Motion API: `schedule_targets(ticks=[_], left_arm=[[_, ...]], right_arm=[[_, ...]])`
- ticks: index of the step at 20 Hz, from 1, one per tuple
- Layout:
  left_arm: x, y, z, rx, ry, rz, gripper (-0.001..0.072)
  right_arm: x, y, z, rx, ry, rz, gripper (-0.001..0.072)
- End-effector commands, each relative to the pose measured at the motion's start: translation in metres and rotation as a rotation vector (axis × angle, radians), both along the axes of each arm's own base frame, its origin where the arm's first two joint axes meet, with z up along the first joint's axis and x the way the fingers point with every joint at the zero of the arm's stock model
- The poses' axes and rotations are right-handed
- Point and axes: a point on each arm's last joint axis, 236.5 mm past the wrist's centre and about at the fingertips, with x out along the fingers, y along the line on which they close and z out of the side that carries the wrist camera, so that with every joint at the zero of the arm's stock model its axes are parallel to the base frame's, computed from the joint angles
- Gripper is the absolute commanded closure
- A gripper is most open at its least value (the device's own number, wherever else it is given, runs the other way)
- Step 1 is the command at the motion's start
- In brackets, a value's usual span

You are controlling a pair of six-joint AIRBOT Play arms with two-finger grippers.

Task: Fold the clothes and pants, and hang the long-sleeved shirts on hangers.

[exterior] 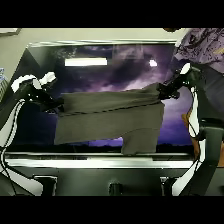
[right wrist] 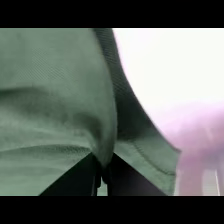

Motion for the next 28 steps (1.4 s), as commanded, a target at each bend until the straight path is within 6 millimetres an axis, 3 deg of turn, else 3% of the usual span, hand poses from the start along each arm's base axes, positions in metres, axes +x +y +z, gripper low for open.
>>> schedule_targets(ticks=[1, 3, 4, 6, 8, 10, 12, 14, 16, 19, 22, 25, 28], left_arm=[[0.020, 0.006, 0.013, 0.022, -0.059, 0.037, 0.0152], [0.039, 0.014, 0.040, 0.045, -0.118, 0.033, 0.0152], [0.046, 0.022, 0.058, 0.073, -0.146, 0.028, 0.0152], [0.052, 0.051, 0.100, 0.175, -0.190, 0.029, 0.0152], [0.046, 0.084, 0.147, 0.274, -0.236, 0.038, 0.0153], [0.028, 0.108, 0.185, 0.304, -0.273, 0.080, 0.0154], [0.002, 0.128, 0.207, 0.315, -0.274, 0.122, 0.0155], [-0.029, 0.145, 0.210, 0.318, -0.248, 0.177, 0.0155], [-0.061, 0.153, 0.199, 0.314, -0.198, 0.213, 0.0155], [-0.091, 0.154, 0.177, 0.303, -0.130, 0.229, 0.0157], [-0.097, 0.150, 0.166, 0.295, -0.098, 0.219, 0.0157], [-0.094, 0.150, 0.165, 0.296, -0.103, 0.217, 0.0157], [-0.094, 0.150, 0.165, 0.296, -0.103, 0.217, 0.0158]], right_arm=[[-0.001, 0.012, 0.002, 0.051, 0.005, 0.002, 0.0562], [-0.003, 0.021, 0.009, 0.091, 0.008, 0.006, 0.0332], [-0.006, 0.024, 0.015, 0.104, 0.012, 0.011, 0.0284], [-0.012, 0.017, 0.032, 0.077, 0.002, 0.033, 0.0284], [-0.025, -0.011, 0.056, -0.047, -0.017, 0.091, 0.0284], [-0.033, -0.033, 0.089, -0.050, -0.070, 0.064, 0.0285], [-0.051, -0.048, 0.104, 0.027, -0.096, 0.020, 0.0285], [-0.085, -0.053, 0.096, 0.154, -0.076, -0.033, 0.0285], [-0.125, -0.046, 0.072, 0.258, -0.056, -0.086, 0.0285], [-0.189, -0.011, 0.030, 0.372, 0.007, -0.095, 0.0286], [-0.225, 0.025, 0.005, 0.482, 0.031, -0.104, 0.0286], [-0.257, 0.039, -0.019, 0.504, 0.096, -0.097, 0.0286], [-0.270, 0.044, -0.032, 0.502, 0.118, -0.110, 0.0286]])
